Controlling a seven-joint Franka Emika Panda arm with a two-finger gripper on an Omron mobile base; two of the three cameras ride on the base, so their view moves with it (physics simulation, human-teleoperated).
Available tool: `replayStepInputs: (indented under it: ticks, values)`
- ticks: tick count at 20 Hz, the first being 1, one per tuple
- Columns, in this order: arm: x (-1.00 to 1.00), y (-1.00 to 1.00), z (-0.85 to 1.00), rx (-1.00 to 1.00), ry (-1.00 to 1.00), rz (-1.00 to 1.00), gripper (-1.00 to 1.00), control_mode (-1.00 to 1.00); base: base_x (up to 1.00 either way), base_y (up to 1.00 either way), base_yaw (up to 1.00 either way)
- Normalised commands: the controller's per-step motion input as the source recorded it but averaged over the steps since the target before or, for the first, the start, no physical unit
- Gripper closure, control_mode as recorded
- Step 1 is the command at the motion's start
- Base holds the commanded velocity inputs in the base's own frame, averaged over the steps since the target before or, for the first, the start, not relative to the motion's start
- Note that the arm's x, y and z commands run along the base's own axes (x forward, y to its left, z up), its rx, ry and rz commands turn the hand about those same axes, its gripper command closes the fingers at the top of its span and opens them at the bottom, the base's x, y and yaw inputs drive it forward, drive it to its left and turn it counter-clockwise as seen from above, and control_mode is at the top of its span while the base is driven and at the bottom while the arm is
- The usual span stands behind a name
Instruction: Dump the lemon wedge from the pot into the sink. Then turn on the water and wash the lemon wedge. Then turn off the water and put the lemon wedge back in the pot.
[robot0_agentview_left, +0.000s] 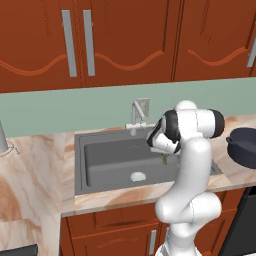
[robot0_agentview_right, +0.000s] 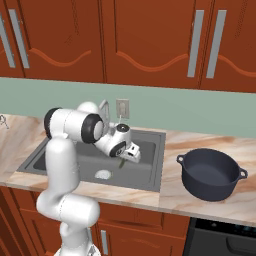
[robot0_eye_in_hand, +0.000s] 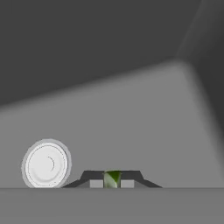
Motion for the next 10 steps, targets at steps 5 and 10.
replayStepInputs:
  ticks: [5,10]
  values:
    - [0.02,-0.45,0.62,0.00,0.00,0.00,1.00,-1.00,0.00,0.00,0.00]
    - [-0.06,-0.30,0.90,0.00,0.00,0.00,1.00,-1.00,0.00,0.00,0.00]
